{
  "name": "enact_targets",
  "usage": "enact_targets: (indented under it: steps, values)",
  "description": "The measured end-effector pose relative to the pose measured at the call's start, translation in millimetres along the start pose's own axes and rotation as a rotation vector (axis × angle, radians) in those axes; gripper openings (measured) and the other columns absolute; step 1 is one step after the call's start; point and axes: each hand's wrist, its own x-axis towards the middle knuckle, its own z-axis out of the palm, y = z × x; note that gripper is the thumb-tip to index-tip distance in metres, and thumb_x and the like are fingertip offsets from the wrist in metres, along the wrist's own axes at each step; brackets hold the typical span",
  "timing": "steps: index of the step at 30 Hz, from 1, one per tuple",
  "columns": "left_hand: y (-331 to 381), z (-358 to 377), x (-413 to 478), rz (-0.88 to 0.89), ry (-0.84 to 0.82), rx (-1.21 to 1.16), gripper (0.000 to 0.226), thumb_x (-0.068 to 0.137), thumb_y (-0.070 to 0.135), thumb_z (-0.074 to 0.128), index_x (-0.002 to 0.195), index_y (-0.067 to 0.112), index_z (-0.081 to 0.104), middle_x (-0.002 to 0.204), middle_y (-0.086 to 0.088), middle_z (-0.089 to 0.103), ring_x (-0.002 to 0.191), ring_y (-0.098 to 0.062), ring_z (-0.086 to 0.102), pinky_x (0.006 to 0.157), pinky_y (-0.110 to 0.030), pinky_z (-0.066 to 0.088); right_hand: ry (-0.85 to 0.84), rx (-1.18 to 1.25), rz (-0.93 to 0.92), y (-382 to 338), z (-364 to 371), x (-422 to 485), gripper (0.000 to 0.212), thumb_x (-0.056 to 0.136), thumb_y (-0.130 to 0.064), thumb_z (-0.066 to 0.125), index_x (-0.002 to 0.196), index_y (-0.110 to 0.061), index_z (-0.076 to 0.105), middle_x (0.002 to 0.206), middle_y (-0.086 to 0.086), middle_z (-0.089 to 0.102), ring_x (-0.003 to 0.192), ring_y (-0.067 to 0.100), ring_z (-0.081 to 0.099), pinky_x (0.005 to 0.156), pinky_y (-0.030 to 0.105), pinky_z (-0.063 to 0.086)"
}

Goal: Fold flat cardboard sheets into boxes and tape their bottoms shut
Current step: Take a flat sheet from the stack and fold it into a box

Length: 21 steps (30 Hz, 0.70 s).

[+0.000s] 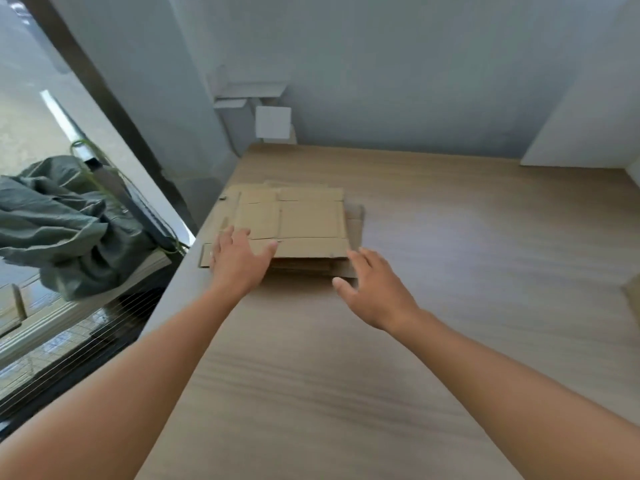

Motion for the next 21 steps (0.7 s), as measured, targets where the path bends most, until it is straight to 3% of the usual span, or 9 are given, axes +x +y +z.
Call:
enact_targets:
  steps: [6,11,15,17,19,21]
  values:
    - [-63.4,-3.1,92.6,-0.102,-0.175,-0.175,0.093,0.090,0.068,0.052,0.157,0.009,0.024,0.161,-0.016,0.026,0.149,-0.034,0.023,0.120,-0.050,0.024,0.077,0.025,0.213,-33.1,33.8,103.5,0.078,0.097,-0.055,0.049,0.160,-0.024,0.015,0.167,0.007,0.012,0.153,0.027,0.014,0.122,0.045,0.025]
    - [-66.6,16.2,108.0,-0.041,-0.122,-0.182,0.089,0.087,0.073,0.051,0.148,0.009,0.036,0.152,-0.012,0.036,0.144,-0.031,0.026,0.118,-0.048,0.026,0.126,0.190,0.324,-40.3,45.4,147.8,0.081,0.094,-0.050,0.057,0.160,-0.027,0.015,0.159,0.009,0.028,0.144,0.030,0.034,0.115,0.046,0.037]
    - [-60.3,17.9,99.5,-0.089,-0.078,-0.434,0.093,0.079,0.071,0.066,0.142,0.009,0.038,0.137,-0.007,0.047,0.133,-0.028,0.038,0.112,-0.047,0.037,0.303,0.476,0.384,-45.2,52.0,142.7,0.079,0.094,-0.044,0.061,0.158,-0.024,0.021,0.153,0.005,0.030,0.137,0.027,0.041,0.108,0.041,0.042]
    - [-57.0,12.4,87.7,-0.112,-0.119,-0.598,0.096,0.073,0.071,0.072,0.142,0.015,0.036,0.129,-0.001,0.049,0.128,-0.025,0.045,0.107,-0.045,0.045,0.371,0.591,0.409,-47.0,50.4,129.1,0.079,0.093,-0.046,0.062,0.157,-0.024,0.022,0.150,0.003,0.031,0.133,0.026,0.043,0.108,0.047,0.045]
    - [-54.7,4.0,63.8,-0.083,-0.158,-0.697,0.095,0.076,0.066,0.074,0.146,0.016,0.032,0.132,0.002,0.047,0.127,-0.019,0.046,0.105,-0.035,0.044,0.399,0.700,0.414,-49.1,47.2,105.4,0.079,0.092,-0.049,0.062,0.156,-0.025,0.023,0.146,0.002,0.035,0.130,0.023,0.045,0.107,0.046,0.044]
    - [-55.4,-5.0,26.8,-0.035,-0.217,-0.768,0.096,0.081,0.057,0.074,0.154,0.016,0.026,0.147,0.002,0.042,0.135,-0.014,0.040,0.113,-0.033,0.037,0.421,0.817,0.416,-52.1,42.3,67.3,0.077,0.094,-0.049,0.060,0.157,-0.026,0.023,0.142,0.002,0.039,0.128,0.020,0.044,0.103,0.037,0.039]
